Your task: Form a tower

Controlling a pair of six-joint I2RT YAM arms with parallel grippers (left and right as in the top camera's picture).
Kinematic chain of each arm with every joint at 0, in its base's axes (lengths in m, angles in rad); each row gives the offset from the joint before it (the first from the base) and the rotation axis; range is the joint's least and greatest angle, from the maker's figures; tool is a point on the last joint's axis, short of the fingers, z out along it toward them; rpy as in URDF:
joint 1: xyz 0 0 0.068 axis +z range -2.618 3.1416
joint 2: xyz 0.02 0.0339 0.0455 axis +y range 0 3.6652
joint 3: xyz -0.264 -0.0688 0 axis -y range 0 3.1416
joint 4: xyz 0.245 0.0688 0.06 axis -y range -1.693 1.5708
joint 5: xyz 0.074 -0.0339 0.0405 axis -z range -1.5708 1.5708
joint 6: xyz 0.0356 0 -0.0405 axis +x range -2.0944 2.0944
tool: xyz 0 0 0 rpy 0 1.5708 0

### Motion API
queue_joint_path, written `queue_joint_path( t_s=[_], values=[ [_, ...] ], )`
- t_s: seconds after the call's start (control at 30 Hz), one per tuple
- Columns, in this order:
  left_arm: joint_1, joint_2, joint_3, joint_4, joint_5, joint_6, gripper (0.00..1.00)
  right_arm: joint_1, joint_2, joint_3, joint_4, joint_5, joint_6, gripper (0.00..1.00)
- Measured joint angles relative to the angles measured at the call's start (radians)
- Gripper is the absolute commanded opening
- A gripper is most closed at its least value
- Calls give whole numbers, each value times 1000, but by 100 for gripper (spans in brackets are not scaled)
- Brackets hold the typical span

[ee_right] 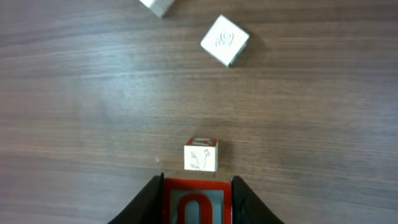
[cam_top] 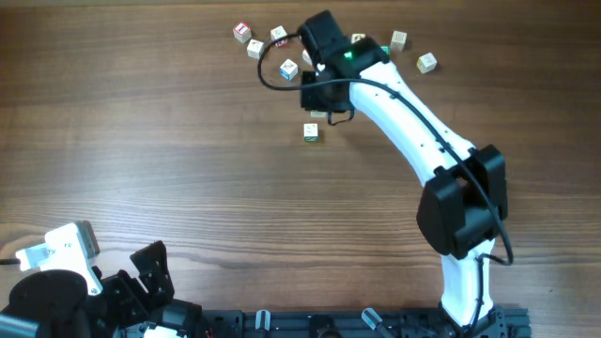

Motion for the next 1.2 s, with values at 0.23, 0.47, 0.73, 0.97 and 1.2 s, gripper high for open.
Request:
queue_joint_path(
  t_s=[0.23, 0.47, 0.73, 0.97, 1.2],
  values=[
    [0, 0, 0, 0, 0, 0, 100, 3, 13, -166, 130, 0, 39, 24],
    [0, 0, 0, 0, 0, 0, 100, 24, 13, -184, 208, 1, 41, 24],
    [0, 0, 0, 0, 0, 0, 100, 36, 13, -210, 248, 16, 36, 24],
    [0, 0, 0, 0, 0, 0, 100, 36, 13, -238, 283, 35, 29, 24],
    [0, 0, 0, 0, 0, 0, 100, 42, 13, -238, 282, 39, 29, 24]
  ],
)
